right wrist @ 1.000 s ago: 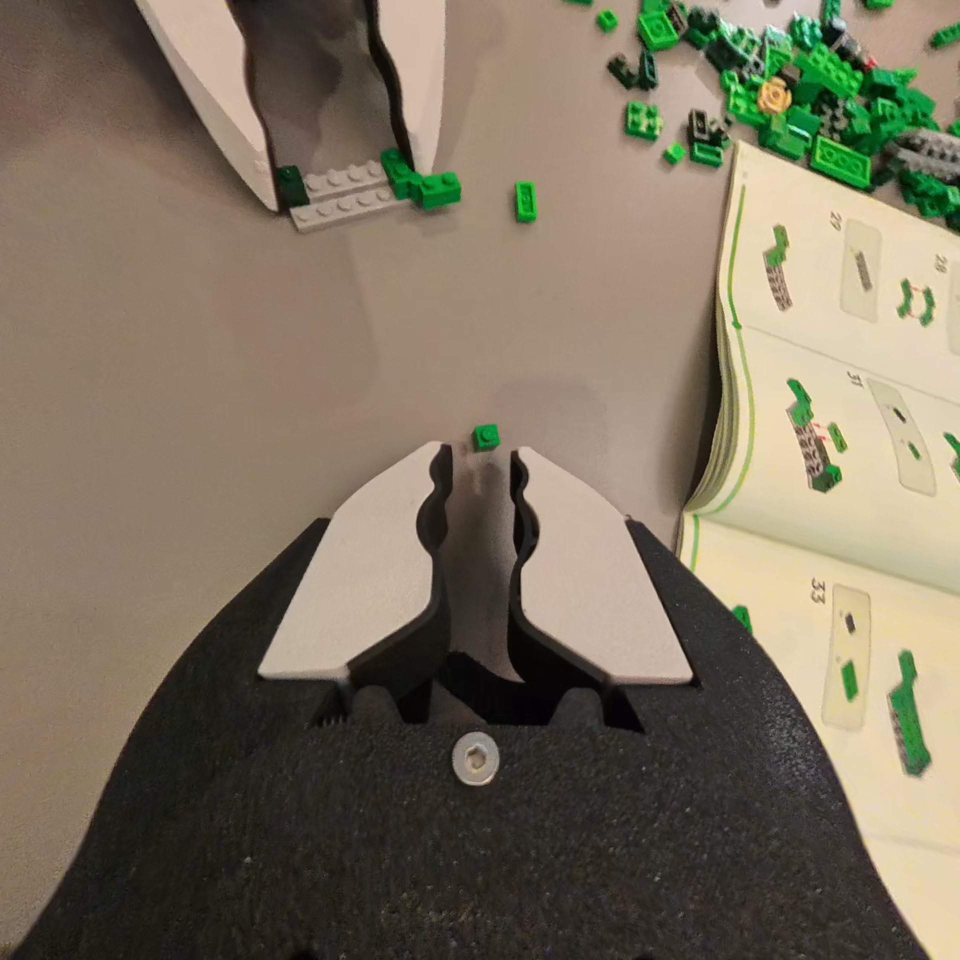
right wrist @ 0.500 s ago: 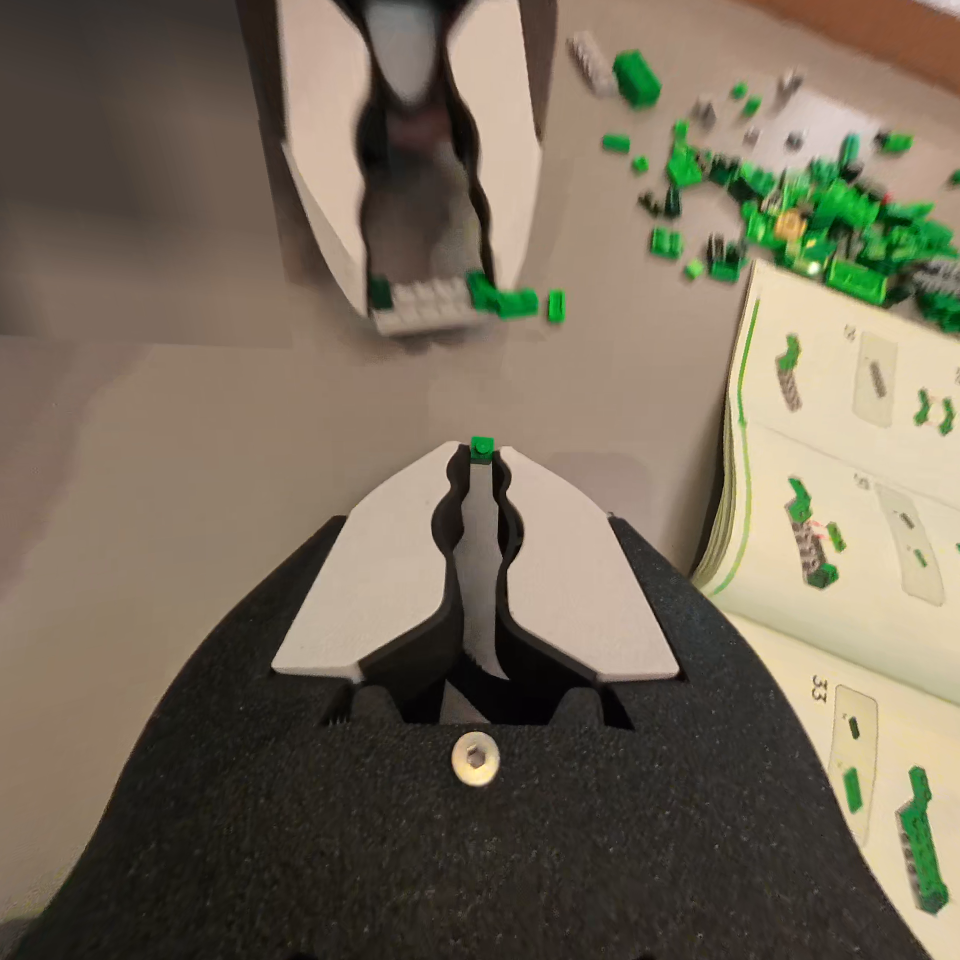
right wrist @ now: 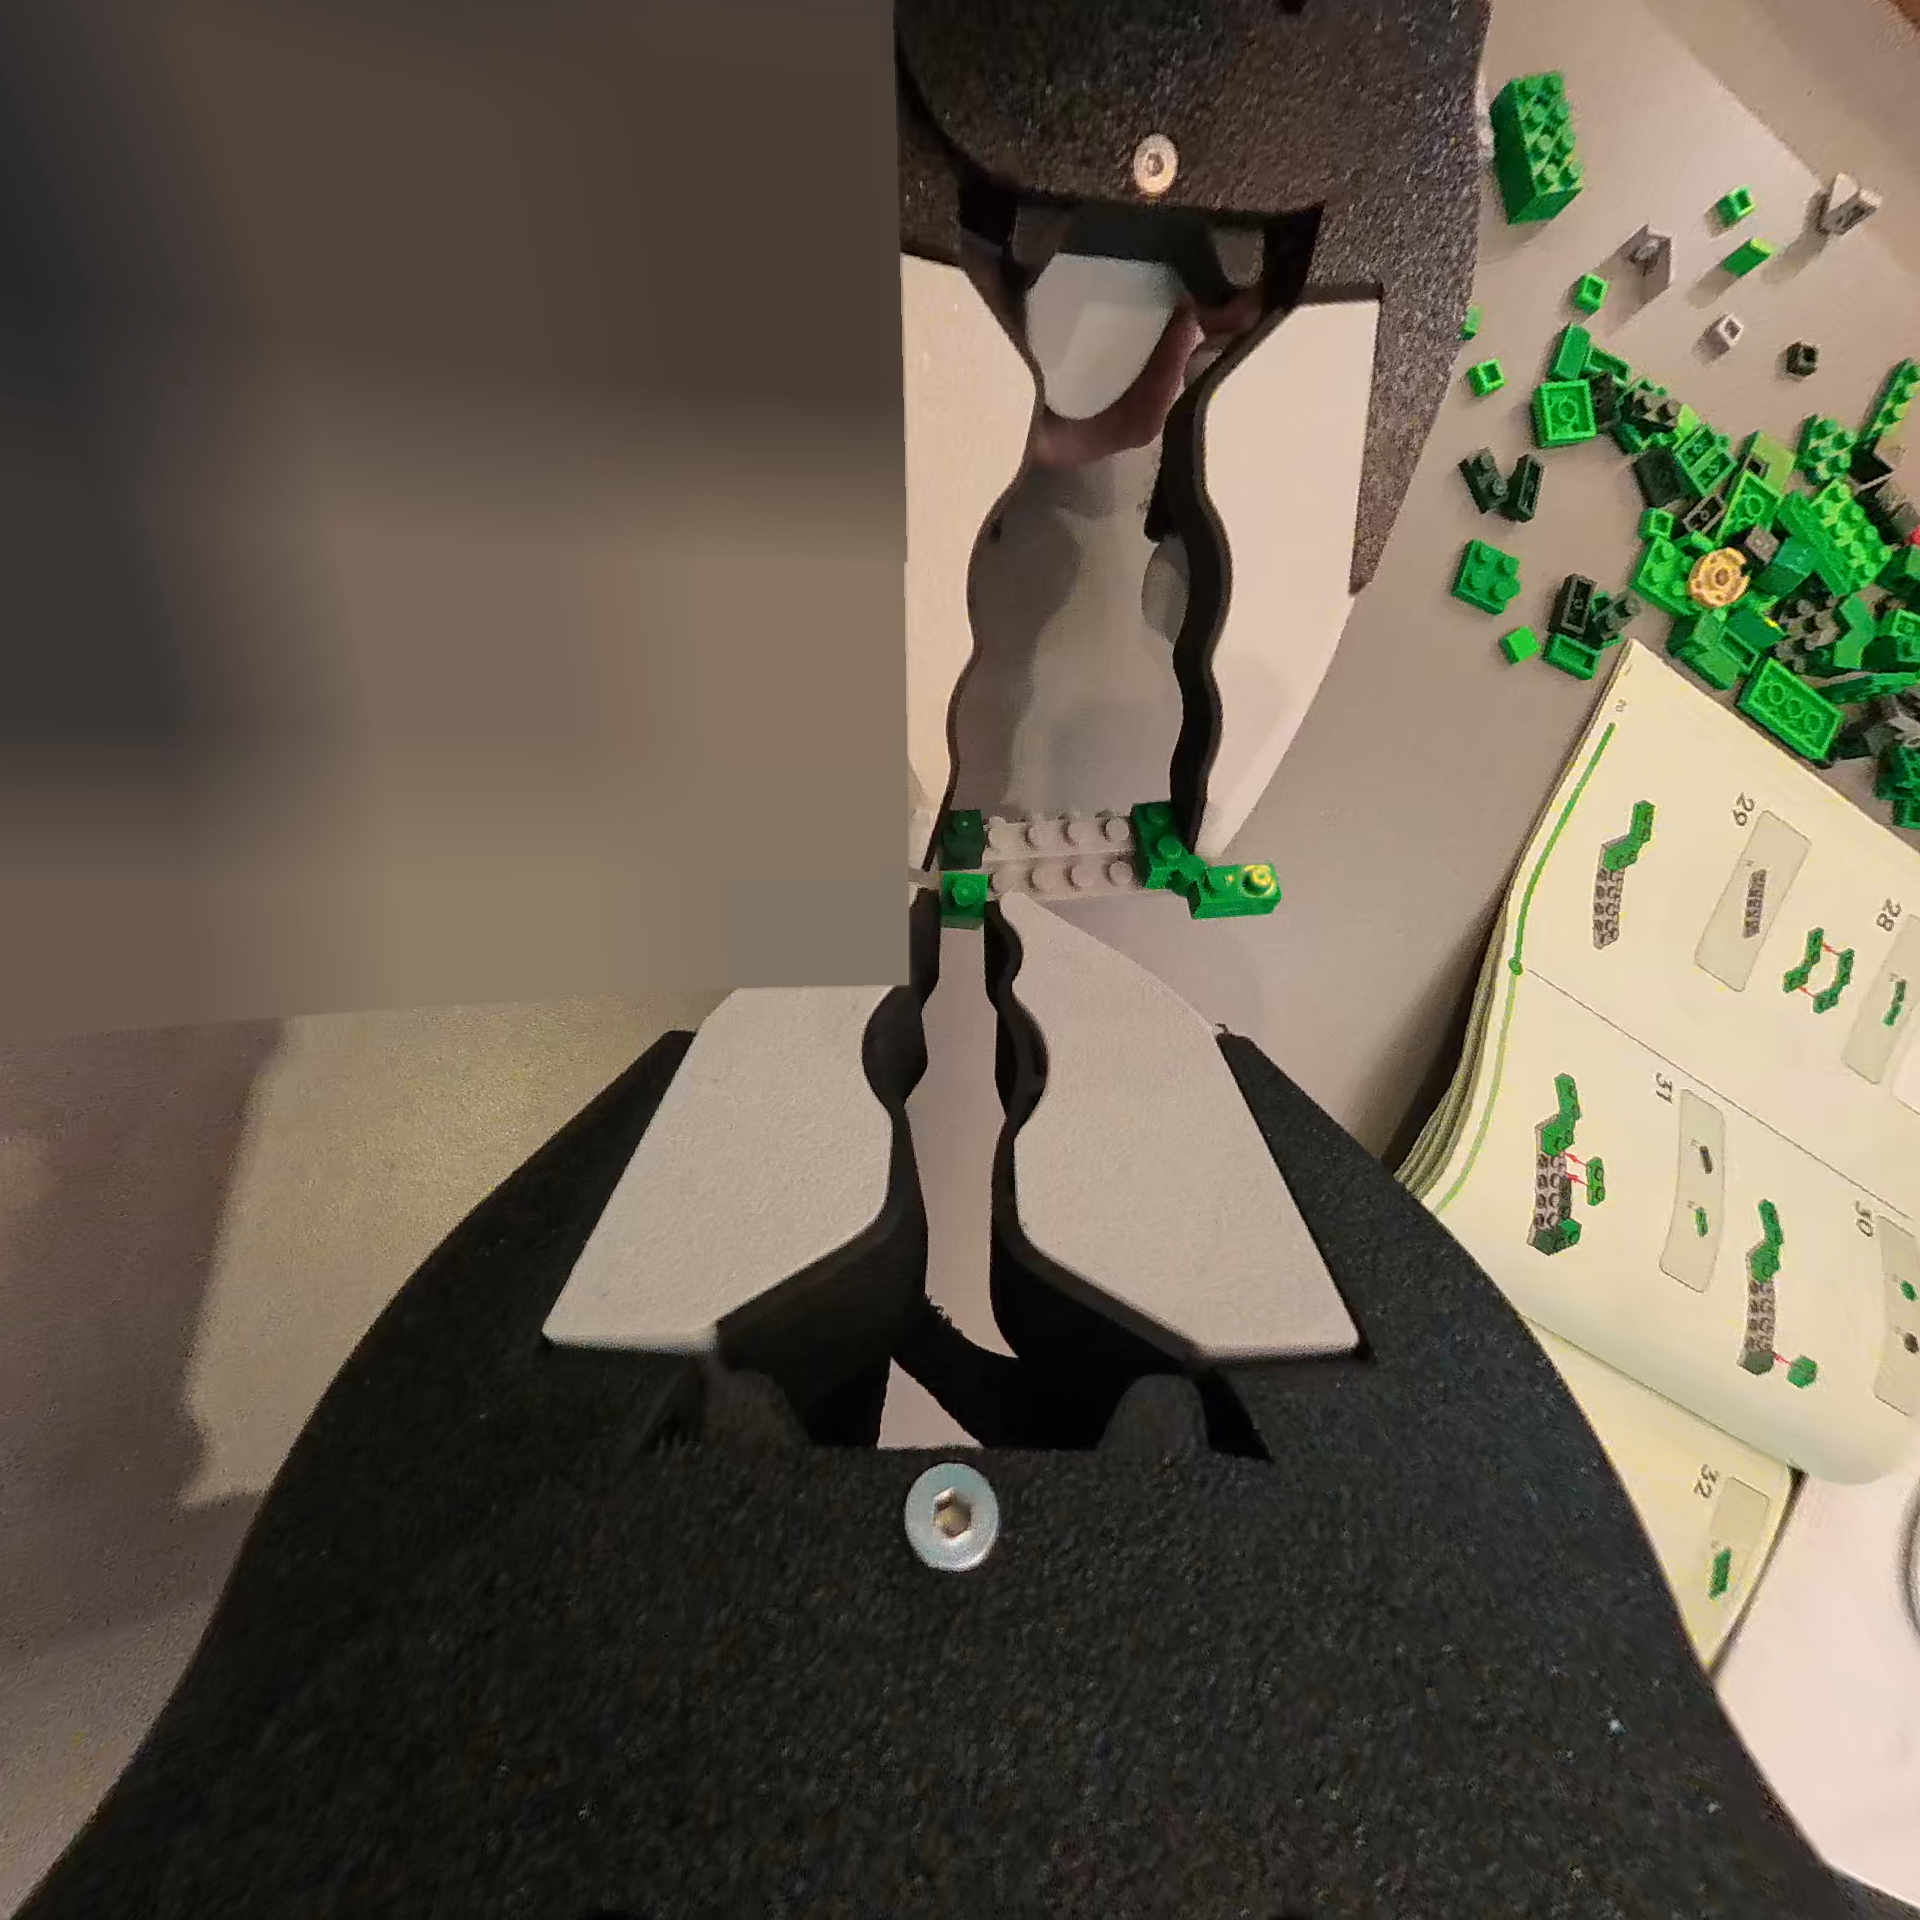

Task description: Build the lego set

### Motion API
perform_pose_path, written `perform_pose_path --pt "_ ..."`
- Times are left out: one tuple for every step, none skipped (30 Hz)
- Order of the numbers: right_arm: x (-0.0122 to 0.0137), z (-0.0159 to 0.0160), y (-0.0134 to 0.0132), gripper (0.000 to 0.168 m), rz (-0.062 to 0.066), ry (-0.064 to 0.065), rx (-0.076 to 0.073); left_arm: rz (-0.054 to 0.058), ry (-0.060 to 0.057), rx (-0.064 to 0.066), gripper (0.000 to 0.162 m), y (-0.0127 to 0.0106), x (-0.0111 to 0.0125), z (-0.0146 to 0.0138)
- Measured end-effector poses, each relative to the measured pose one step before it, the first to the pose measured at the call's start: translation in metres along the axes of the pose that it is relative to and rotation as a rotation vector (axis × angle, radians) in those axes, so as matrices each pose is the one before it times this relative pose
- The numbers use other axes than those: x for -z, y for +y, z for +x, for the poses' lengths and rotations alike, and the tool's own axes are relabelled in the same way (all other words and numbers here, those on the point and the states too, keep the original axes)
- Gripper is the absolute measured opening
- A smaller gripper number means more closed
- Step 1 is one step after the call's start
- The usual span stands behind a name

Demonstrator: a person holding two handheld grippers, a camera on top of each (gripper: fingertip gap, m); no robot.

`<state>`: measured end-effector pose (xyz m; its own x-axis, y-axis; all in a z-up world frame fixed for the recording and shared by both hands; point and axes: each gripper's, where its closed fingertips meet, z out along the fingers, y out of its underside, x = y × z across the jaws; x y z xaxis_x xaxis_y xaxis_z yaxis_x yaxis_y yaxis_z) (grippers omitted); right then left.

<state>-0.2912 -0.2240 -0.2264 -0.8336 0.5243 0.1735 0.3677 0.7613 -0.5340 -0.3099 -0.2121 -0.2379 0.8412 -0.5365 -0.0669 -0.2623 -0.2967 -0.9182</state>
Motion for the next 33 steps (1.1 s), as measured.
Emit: perform_pose_path --pt "-0.00101 -0.00051 -0.00026 0.008 -0.0065 -0.0032 0.0039 0.0021 0.0024 0.0009 0.05 -0.00069 -0.00008 0.00053" --pt "-0.00109 -0.00057 -0.00044 0.008 -0.0063 -0.0028 0.0037 0.0017 0.0019 -0.0009 0.05 -0.00057 -0.00011 0.00056" --pt "-0.00089 -0.00032 -0.00014 0.008 -0.0085 -0.001 0.005 0.0005 0.0029 -0.0008 0.05 -0.0004 -0.00024 0.00081" --pt "-0.00068 -0.00016 -0.00018 0.008 -0.0085 -0.0005 0.005 0.0008 0.0009 -0.0005 0.05 -0.00026 -0.00034 0.00058" --pt "-0.00053 -0.00004 -0.00016 0.008 -0.0076 0.0003 0.0046 0.0025 0.0021 -0.0006 0.05 -0.00061 -0.00026 0.00068" --pt "-0.00037 -0.0001 -0.00015 0.008 -0.007 0.0005 0.0047 0.0027 0.0032 0.0004 0.05 -0.00061 -0.00023 0.00083" --pt "-0.00027 -0.00057 0.00026 0.008 -0.0105 -0.004 0.0041 0.0011 0.0003 -0.0013 0.05 -0.00039 -0.00009 0.00045" --pt "-0.00005 -0.00047 0.00019 0.008 -0.009 -0.0029 0.004 0.0004 -0.0009 -0.0023 0.05 -0.00009 -0.00006 0.00016" --pt "0.00001 -0.0004 -0.00013 0.008 -0.0064 -0.0022 0.0035 0.0019 0.0005 0.0003 0.05 -0.00031 -0.00002 0.00014" --pt "0.00001 -0.00051 0.00017 0.008 -0.0076 -0.0042 0.002 0.0023 0.0011 0.0019 0.05 -0.00031 0.00005 0.00016" --pt "0.00026 -0.00002 0.00001 0.008 -0.0069 -0.0006 0.001 0.0021 -0.0003 0.0012 0.05 -0.00028 0.00009 0.00007" --pt "0.00029 -0.00002 -0.00006 0.008 -0.0066 -0.0019 0.0001 0.0025 -0.0008 -0.0004 0.05 -0.00036 0.00002 -0.00002" --pt "0.00038 -0.00008 -0.00011 0.008 -0.006 -0.0027 -0.0003 0.0024 0.0002 -0.0013 0.05 -0.00044 0.00012 0.0003" --pt "0.00036 -0.00017 -0.00017 0.008 -0.0052 -0.0028 -0.0001 0.0023 -0.0008 -0.0028 0.05 -0.00043 0.00013 0.00008" --pt "0.00031 -0.00012 -0.00021 0.008 -0.0046 -0.0036 0.0001 0.0021 -0.0005 -0.0026 0.05 -0.0005 0.00021 0.00025" --pt "0.00023 -0.0001 -0.00012 0.008 -0.0037 -0.0041 0.0001 0.0022 -0.0001 -0.0025 0.05 -0.00042 0.00013 0.00018" --pt "0.00021 -0.0002 -0.00009 0.008 -0.003 -0.0047 -0.0026 0.0016 0.0005 -0.0013 0.05 -0.00025 0.00011 0.00021" --pt "0.00015 -0.00015 -0.00014 0.008 -0.0016 -0.0054 -0.0032 0.0018 0.0008 -0.0004 0.05 -0.00028 0.00006 0.00018" --pt "0.00032 0.0 -0.00021 0.008 0.0007 -0.005 -0.0019 0.0028 0.0018 0.0009 0.05 -0.00036 0.00009 0.00023" --pt "0.00039 -0.00012 -0.00031 0.008 0.0024 -0.0046 -0.0027 0.0035 0.0021 0.0017 0.05 -0.00036 0.00023 0.00022" --pt "0.00057 0.00019 -0.00039 0.008 0.0029 -0.0029 -0.0026 0.0046 0.0019 0.0026 0.05 -0.00058 0.0002 0.00003" --pt "0.00046 -0.00004 -0.00048 0.008 0.0033 -0.0026 -0.0024 0.0053 0.0028 0.0027 0.05 -0.0006 0.00036 0.00017" --pt "0.00047 0.00019 -0.00043 0.008 0.0026 -0.0014 -0.0024 0.0045 0.0021 0.0035 0.05 -0.0005 0.00039 0.00002" --pt "0.00034 0.0002 -0.00034 0.008 0.0015 -0.0007 -0.0008 0.0044 0.001 0.0023 0.05 -0.00054 0.0003 -0.00005" --pt "0.00037 -0.0001 -0.00036 0.008 0.001 -0.0014 0.0001 0.003 0.0016 0.0012 0.05 -0.00044 0.00021 0.00006" --pt "0.00024 -0.00006 -0.00027 0.008 0.0004 0.0 0.0023 0.0026 0.0016 0.002 0.05 -0.00039 0.00024 0.00012" --pt "0.0002 -0.00002 -0.00019 0.008 0.0001 0.0011 0.0041 0.0027 0.002 0.0025 0.05 -0.00023 0.00009 0.00017" --pt "0.00007 -0.00024 -0.00008 0.008 -0.0011 0.0011 0.0042 0.002 0.0029 0.003 0.05 -0.00014 0.00012 0.00018" --pt "0.00011 -0.00022 -0.00005 0.008 -0.0016 0.0021 0.0044 0.0028 0.0022 0.0041 0.05 -0.00023 0.00011 0.00008" --pt "-0.00001 -0.00016 0.00009 0.008 -0.0015 0.0029 0.0066 0.0043 0.0025 0.0049 0.05 -0.00058 0.0002 0.00014" --pt "-0.00004 -0.00037 0.0003 0.008 -0.0026 0.0036 0.0089 0.0046 0.0042 0.0061 0.05 -0.0006 0.00021 0.00022" --pt "-0.00002 0.00003 0.00035 0.008 -0.0028 0.0062 0.0081 0.0032 0.004 0.0072 0.05 -0.00036 0.00018 0.0001" --pt "0.00008 0.00005 0.00011 0.008 -0.0011 0.0061 0.0074 0.0011 0.0038 0.0062 0.05 0.00002 0.00005 -0.00003"
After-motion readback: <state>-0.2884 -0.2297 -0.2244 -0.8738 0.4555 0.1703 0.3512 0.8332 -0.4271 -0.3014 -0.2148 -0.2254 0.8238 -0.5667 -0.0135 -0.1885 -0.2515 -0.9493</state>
